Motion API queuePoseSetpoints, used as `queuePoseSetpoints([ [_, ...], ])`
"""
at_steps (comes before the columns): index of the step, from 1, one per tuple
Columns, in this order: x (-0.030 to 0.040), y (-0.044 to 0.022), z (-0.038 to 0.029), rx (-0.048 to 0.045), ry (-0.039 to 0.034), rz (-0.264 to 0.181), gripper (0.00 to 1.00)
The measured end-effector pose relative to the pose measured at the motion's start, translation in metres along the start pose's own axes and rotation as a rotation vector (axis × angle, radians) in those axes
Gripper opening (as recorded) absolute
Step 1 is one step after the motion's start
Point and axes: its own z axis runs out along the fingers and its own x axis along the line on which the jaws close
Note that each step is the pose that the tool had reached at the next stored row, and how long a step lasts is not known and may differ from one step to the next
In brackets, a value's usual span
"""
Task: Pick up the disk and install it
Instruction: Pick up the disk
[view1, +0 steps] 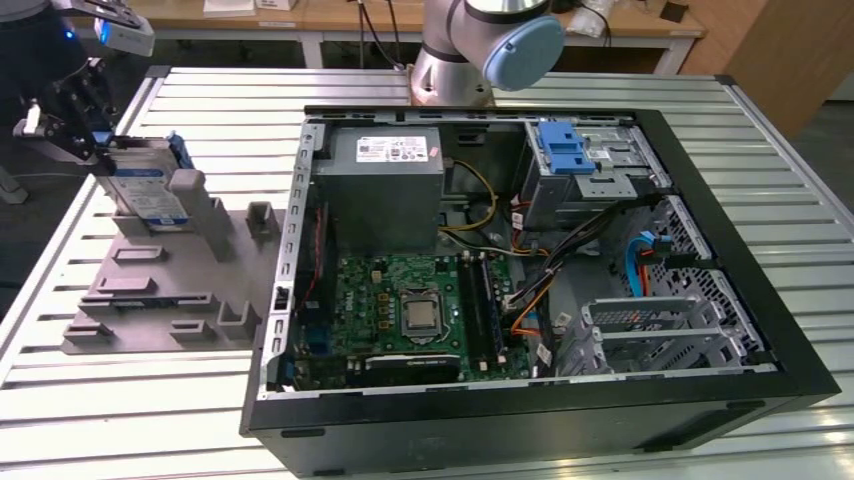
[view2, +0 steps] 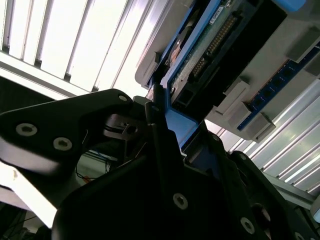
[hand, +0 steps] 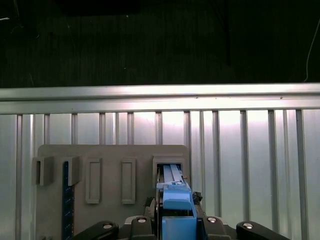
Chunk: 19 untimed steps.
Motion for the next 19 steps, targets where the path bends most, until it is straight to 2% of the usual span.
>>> queuePoseSetpoints([
  [5, 0.0000, 0.0000, -0.0001, -0.0001, 0.0002, 0.000, 0.36],
  [19, 0.0000, 0.0002, -0.0058, -0.0001, 0.0002, 0.000, 0.36],
])
